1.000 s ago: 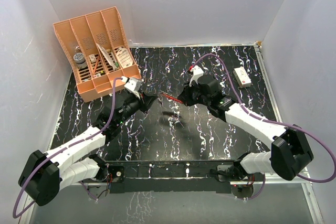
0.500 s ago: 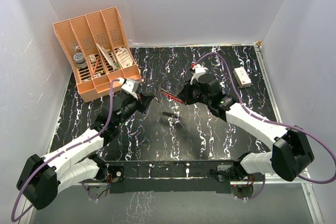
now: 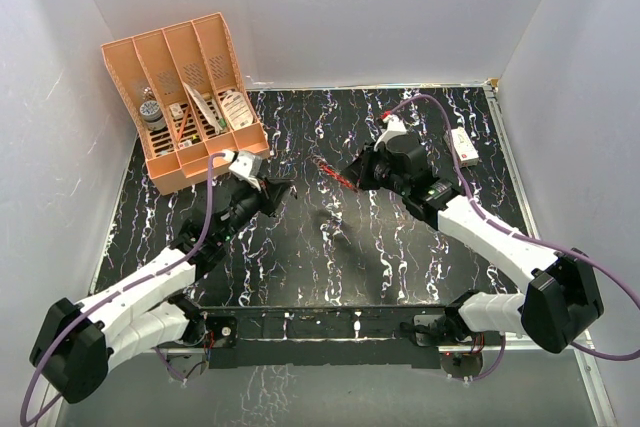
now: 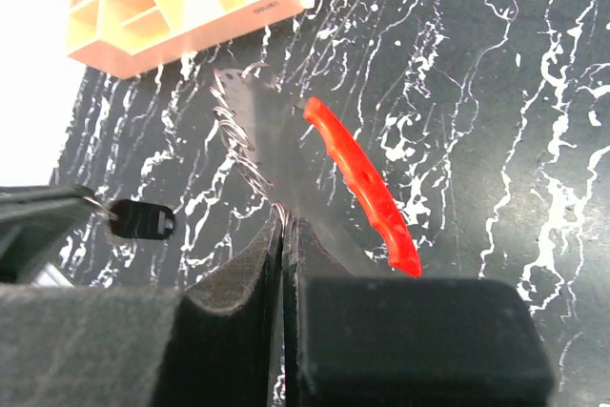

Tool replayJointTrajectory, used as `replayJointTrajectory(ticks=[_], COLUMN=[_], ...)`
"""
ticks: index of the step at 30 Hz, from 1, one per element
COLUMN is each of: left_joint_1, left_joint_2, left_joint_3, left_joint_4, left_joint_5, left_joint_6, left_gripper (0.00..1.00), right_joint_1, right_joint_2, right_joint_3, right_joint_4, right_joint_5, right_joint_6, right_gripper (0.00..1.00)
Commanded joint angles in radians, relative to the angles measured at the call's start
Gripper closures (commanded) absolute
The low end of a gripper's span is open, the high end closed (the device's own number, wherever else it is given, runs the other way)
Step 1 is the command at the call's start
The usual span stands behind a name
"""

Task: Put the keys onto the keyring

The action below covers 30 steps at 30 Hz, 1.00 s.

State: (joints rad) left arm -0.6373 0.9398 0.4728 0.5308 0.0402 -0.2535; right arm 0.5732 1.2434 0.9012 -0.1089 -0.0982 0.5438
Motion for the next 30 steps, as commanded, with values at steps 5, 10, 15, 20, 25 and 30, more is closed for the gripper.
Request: replayJointTrajectory(ticks=[5,10,15,20,25,30], left_joint_1=[-0.001,-0.001,-0.002,-0.001,-0.001,-0.001], left_joint_2=[0.072,0.103,0.127,0.125,0.102,0.070], left_joint_3=[0.050,0.059,0.069,0.068,0.048,0.035], left_joint_4=[0.068,0.087,0.103,0.084,0.065,0.023], left_joint_5=[0.111,0.136,0.155,0.135,0.095,0.053], left_joint_6=[-0.017,-0.030,-0.036,-0.031,-0.028,-0.008], left_gripper=[1.00,1.00,1.00,1.00,1.00,1.00], right_joint_1=[0.002,0.002,0.001,0.001,0.001,-0.001], right_joint_2=[0.013,0.004,-0.005,-0.017,-0.023,-0.050], right_joint_3=[0.104,0.097,0.089,0.081,0.077,0.028], right_joint_4=[0.033,0.038,0.049,0.056,0.060,0.084], right_joint_5=[0.030,0.029,0.020,0.027,0.022,0.038], right_joint_6=[0.157,0.187,0.195,0.191,0.148,0.043], right_gripper=[1.00,1.00,1.00,1.00,1.00,1.00])
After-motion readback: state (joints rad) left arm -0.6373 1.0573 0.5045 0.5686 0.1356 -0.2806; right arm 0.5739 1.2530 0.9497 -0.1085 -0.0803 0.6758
